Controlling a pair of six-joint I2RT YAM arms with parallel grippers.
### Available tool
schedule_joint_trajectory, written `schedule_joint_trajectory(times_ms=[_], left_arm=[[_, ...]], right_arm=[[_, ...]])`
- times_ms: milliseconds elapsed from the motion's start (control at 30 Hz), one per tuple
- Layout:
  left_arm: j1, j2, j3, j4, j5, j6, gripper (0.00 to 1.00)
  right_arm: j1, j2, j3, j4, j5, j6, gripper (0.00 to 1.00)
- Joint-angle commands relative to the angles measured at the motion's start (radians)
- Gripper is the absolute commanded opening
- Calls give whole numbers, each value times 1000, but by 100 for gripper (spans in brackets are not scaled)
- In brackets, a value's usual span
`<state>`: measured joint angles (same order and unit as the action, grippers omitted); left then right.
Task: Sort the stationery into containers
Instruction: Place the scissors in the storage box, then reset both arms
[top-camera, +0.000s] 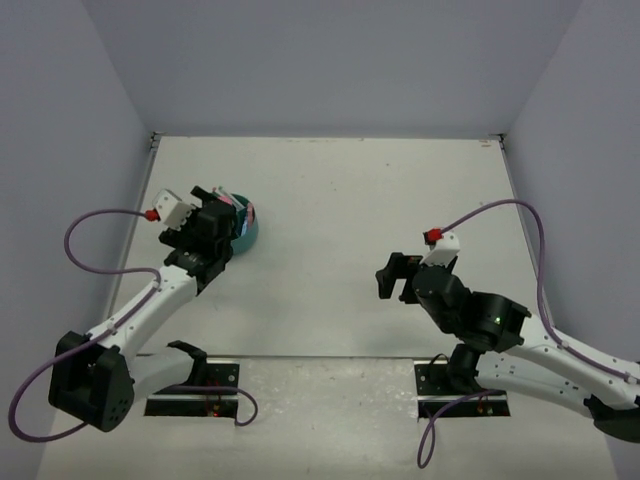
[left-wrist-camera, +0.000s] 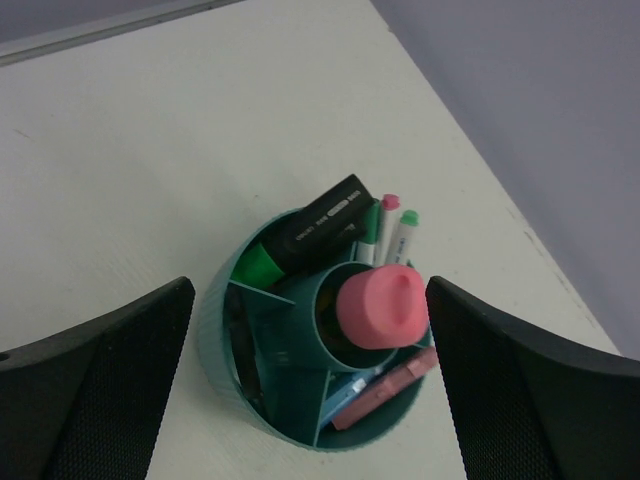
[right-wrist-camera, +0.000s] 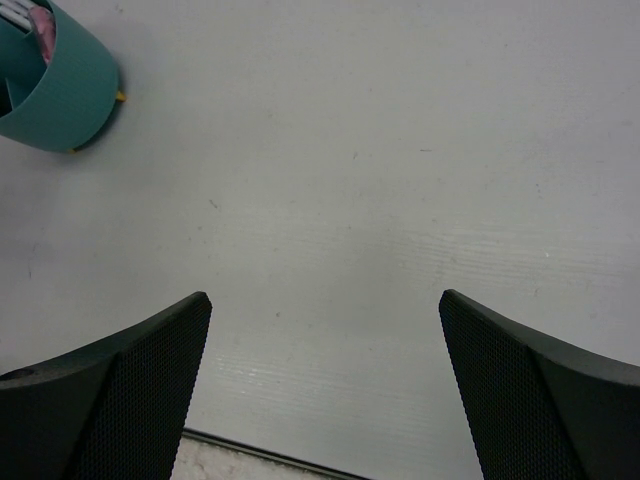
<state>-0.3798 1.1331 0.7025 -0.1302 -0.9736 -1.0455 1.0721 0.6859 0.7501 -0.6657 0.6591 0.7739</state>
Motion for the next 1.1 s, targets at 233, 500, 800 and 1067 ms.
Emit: schedule_joint_trajectory(times_ms=[233, 500, 800, 1067], left_arm=[[7, -289, 166, -153, 524, 476, 100], [7, -457, 250, -421, 530, 613, 100], [7, -619, -9, -263, 549, 786, 100], [6, -636, -10, -299, 420, 733, 100]], right_arm=[[-1, -29, 107, -91, 234, -32, 99], [0, -202, 233, -214, 317, -125, 99], [0, -234, 280, -293, 389, -163, 99], [-1, -266, 216, -253, 380, -127, 99]])
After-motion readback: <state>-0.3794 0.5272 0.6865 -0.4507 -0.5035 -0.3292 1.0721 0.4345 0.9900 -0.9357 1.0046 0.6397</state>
